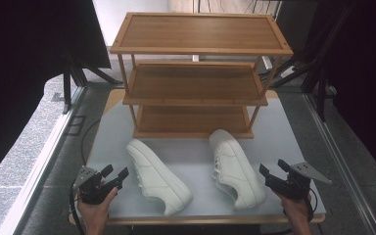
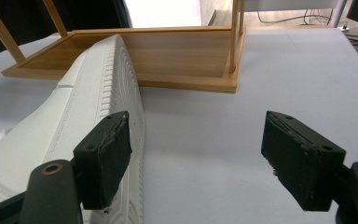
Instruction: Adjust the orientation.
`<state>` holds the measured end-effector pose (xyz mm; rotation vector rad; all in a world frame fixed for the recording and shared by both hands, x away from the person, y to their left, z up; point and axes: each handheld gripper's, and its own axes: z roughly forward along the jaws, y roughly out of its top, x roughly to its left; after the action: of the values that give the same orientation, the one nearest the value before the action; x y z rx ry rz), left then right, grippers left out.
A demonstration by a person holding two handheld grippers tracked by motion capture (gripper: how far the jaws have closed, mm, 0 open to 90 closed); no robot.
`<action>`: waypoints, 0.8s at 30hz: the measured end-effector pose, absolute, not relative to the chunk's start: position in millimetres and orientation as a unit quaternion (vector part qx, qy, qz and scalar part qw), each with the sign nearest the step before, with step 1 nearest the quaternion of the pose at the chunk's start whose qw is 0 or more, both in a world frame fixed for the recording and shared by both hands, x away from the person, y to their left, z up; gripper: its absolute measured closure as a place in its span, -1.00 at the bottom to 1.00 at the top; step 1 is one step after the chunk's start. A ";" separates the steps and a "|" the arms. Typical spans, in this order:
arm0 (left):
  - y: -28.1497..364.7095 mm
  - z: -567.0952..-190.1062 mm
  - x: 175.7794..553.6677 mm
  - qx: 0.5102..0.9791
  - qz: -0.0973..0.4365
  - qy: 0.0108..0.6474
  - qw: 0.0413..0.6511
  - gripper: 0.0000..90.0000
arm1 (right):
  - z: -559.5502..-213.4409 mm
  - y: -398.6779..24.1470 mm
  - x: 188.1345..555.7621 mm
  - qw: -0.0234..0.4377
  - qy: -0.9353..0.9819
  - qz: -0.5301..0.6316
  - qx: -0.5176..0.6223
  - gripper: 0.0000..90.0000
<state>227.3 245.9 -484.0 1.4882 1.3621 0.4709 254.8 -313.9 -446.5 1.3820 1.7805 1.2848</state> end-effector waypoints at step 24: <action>244.6 -476.7 222.7 0.638 0.172 0.544 0.517 -0.29 | -448.6 -325.8 254.9 0.253 0.655 0.477 0.529 -0.41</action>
<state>222.7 244.6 -476.7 1.5324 1.3058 0.4120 254.9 -325.8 -448.6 1.4369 1.7794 1.2968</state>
